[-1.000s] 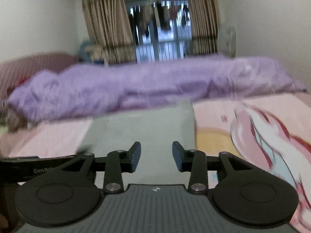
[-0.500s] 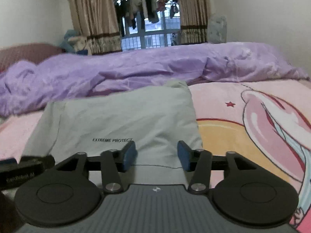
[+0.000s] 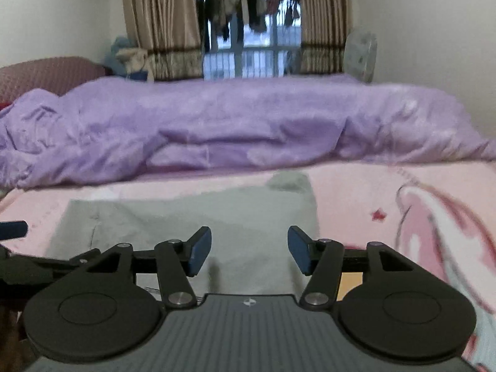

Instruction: Fold large clothes

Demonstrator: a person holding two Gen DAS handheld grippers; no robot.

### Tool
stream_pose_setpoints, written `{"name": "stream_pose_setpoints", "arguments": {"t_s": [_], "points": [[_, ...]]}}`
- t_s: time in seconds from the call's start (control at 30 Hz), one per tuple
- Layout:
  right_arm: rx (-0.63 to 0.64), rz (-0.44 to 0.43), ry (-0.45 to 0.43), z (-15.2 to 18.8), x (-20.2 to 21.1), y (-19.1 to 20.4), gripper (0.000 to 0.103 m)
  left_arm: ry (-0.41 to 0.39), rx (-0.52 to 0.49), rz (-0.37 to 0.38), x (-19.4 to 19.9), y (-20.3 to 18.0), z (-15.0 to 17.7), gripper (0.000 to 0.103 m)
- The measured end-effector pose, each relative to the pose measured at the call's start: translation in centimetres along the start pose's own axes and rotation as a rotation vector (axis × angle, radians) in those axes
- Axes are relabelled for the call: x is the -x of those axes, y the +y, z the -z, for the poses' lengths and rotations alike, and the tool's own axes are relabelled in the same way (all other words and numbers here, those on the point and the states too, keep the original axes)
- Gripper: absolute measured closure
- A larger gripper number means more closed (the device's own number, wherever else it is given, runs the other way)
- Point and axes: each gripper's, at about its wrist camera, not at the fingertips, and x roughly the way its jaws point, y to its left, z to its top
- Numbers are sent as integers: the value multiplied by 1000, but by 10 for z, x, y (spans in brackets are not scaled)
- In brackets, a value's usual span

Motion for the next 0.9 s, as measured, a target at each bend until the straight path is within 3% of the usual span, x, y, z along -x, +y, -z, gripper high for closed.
{"name": "stream_pose_setpoints", "arguments": {"t_s": [0.07,0.23,0.3,0.37,0.43,0.47,0.57,0.6,0.67,0.77,0.9], "points": [[-42,-3,63,14,-24,-9,29,-2,78,51,-11,7,13,0],[-62,-8,61,20,-26,-12,25,43,177,124,-21,25,13,0],[-44,-2,63,17,-22,-11,26,68,158,103,-12,24,3,0],[-12,-6,54,8,-16,-10,32,10,110,61,-1,19,-14,0],[-11,-11,-13,-2,-9,-13,33,-65,63,38,6,12,-26,0],[-23,-2,-46,-7,-9,-15,33,-84,36,39,1,7,-30,0],[-70,-15,-106,-15,-26,-26,39,-42,2,55,-35,-3,-29,0],[-78,-32,-61,-17,-41,-29,48,5,25,72,-50,-4,-27,0],[-140,-92,84,-18,-73,-41,48,99,109,134,-71,4,-20,0],[-182,-99,92,-13,-85,-50,47,114,170,165,-74,13,-20,0],[-102,-42,88,-22,-77,-35,46,88,132,123,-61,14,-29,0]]}}
